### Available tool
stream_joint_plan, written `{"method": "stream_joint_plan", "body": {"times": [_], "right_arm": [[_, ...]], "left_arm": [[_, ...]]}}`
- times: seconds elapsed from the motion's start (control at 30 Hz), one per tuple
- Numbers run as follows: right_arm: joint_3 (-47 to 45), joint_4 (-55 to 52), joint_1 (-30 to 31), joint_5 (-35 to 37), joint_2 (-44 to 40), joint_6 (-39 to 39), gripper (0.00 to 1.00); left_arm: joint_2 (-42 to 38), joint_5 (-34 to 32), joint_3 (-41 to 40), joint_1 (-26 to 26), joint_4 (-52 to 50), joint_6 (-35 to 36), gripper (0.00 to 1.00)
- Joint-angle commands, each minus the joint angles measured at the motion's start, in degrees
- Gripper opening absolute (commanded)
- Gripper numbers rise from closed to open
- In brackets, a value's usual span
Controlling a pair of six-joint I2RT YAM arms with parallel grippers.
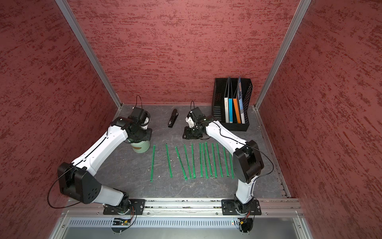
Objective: Take the straws out of the storage container
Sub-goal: Move the container to the center of the board.
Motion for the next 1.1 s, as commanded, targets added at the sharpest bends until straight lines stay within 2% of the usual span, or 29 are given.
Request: {"method": "stream_joint_plan", "body": {"times": [0.0,0.17,0.43,1.07], "right_arm": [[2.33,-0.86,-0.48,-0.88,-0.48,-1.11,0.37],[3.32,-0.4,-0.46,-1.68,0.1,-0.71,0.37],[3.13,0.12,-0.48,-1.81,-0.38,-0.12,0.38],[3.06,1.79,-0.39,-3.86,-0.46,1.05,0.39]], "left_arm": [[-3.88,1.19,-2.91,1.48,2.38,1.12,0.03],[-7.96,4.27,-6.78,3.5,3.62,0.51,0.03],[-10.83,8.16,-11.28,3.53,4.94,-0.81,0.03],[-14.3,9.16,-14.27,1.11,2.4,-1.6,0.03]]}}
